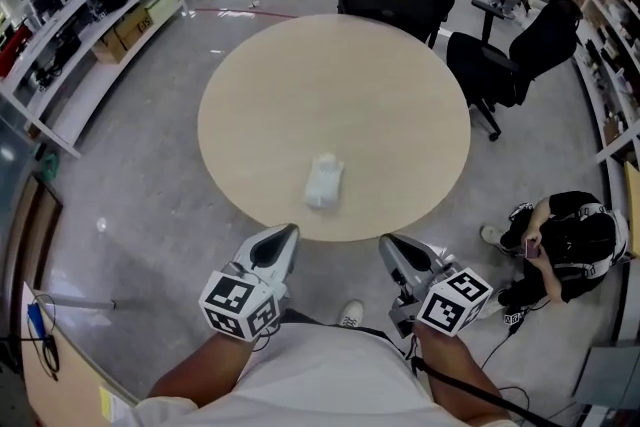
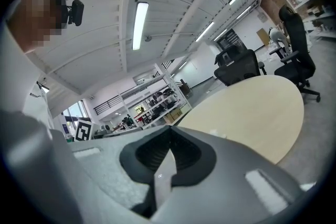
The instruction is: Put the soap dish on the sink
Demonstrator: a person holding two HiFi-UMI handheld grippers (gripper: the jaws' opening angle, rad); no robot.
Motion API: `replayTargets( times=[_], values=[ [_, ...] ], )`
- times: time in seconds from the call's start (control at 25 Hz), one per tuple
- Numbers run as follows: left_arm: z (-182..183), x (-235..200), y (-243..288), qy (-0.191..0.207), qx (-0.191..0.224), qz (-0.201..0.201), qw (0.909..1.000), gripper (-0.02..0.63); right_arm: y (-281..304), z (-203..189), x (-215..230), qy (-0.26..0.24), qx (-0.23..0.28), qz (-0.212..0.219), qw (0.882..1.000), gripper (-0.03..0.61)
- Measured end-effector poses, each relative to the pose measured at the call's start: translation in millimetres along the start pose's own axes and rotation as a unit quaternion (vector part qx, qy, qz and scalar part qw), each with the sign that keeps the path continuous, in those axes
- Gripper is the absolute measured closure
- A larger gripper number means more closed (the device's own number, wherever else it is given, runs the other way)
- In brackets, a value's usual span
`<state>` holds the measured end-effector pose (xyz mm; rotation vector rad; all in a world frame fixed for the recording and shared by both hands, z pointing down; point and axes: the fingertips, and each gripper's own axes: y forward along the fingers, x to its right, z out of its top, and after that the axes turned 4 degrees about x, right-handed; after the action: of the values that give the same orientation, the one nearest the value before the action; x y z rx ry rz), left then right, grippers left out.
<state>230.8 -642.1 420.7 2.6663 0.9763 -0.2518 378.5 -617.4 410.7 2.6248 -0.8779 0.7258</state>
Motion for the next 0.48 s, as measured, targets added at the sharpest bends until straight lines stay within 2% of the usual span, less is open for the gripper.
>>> replayTargets(
  times=[0.24,0.48],
  values=[
    [12.7,-25.4,7.1,0.022,-0.008,-0.029,0.9993,0.606,24.4,-2.9,-6.9,-0.006,0.011,-0.024,1.0,0.577],
    [14.5,-48.4,5.5,0.022,-0.017,-0.048,0.9984,0.606,49.0,-4.9,-15.3,-0.011,0.016,-0.042,0.999,0.577]
  ],
)
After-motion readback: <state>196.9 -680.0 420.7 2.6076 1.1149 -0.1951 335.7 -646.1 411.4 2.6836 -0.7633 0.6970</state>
